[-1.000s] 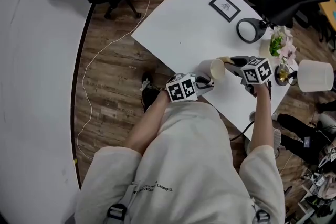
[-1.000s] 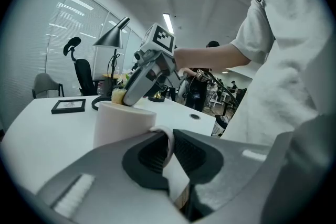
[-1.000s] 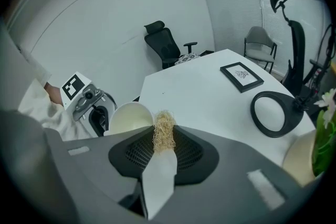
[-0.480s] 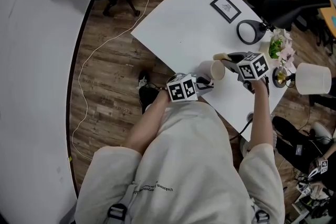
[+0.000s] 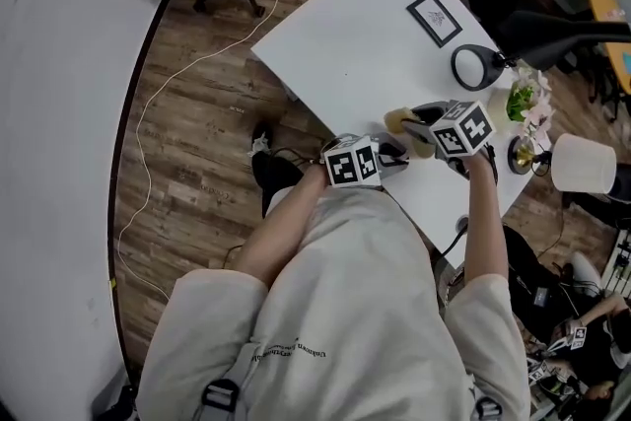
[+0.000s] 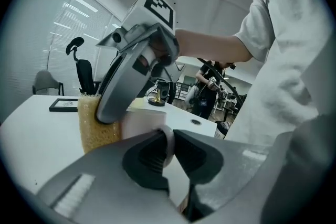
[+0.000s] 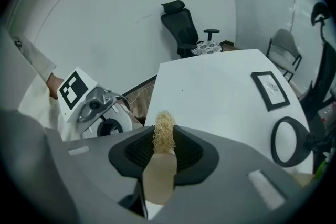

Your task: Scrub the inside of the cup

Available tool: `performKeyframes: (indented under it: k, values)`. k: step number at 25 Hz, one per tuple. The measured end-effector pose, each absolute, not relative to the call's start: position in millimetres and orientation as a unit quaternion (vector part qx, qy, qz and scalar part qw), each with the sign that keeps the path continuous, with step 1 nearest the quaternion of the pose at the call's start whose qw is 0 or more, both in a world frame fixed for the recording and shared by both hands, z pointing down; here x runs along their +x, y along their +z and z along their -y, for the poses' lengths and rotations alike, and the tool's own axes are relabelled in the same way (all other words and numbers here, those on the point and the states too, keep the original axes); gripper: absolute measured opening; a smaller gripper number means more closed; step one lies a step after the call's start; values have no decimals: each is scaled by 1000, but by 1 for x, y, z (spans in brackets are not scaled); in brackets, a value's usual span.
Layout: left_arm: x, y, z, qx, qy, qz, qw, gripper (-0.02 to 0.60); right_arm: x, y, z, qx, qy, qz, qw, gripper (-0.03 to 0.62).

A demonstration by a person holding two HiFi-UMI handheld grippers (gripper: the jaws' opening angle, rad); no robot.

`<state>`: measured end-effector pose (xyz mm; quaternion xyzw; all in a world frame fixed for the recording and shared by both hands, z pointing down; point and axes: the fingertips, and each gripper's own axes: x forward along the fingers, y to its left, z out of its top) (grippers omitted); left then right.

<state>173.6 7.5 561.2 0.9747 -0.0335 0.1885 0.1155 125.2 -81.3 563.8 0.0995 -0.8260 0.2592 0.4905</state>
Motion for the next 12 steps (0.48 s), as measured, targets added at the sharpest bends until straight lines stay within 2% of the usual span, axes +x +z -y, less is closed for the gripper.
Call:
performKeyframes:
  k: [12]
  values:
    - [150, 570, 10, 966, 183, 99, 154, 31, 93, 562, 59, 61, 192, 816, 542, 121]
